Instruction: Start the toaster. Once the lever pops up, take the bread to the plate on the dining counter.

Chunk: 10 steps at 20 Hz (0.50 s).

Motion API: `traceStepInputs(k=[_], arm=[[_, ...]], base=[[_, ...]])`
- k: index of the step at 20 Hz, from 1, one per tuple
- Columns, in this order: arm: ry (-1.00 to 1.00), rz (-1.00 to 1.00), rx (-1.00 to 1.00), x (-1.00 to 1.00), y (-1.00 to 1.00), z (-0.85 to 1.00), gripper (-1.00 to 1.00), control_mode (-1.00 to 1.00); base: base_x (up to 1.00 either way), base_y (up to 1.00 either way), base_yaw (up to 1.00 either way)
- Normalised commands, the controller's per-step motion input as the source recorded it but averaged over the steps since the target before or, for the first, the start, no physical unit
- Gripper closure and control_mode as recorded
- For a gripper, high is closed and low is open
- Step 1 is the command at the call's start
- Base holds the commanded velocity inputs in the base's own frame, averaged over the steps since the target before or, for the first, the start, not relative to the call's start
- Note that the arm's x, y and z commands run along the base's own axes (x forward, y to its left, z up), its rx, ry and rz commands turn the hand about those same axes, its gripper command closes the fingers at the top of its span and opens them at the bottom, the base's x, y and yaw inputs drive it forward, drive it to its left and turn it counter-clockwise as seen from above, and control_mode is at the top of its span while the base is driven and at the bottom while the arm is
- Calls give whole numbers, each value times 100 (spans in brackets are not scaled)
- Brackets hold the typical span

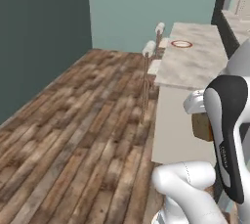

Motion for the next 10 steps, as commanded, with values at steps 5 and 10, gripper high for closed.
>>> traceStepInputs(k=[5,10], arm=[[0,0,0,0,0,0,100,100],[0,0,0,0,0,0,100,100]], base=[[63,98,-51],[55,100,-53]])
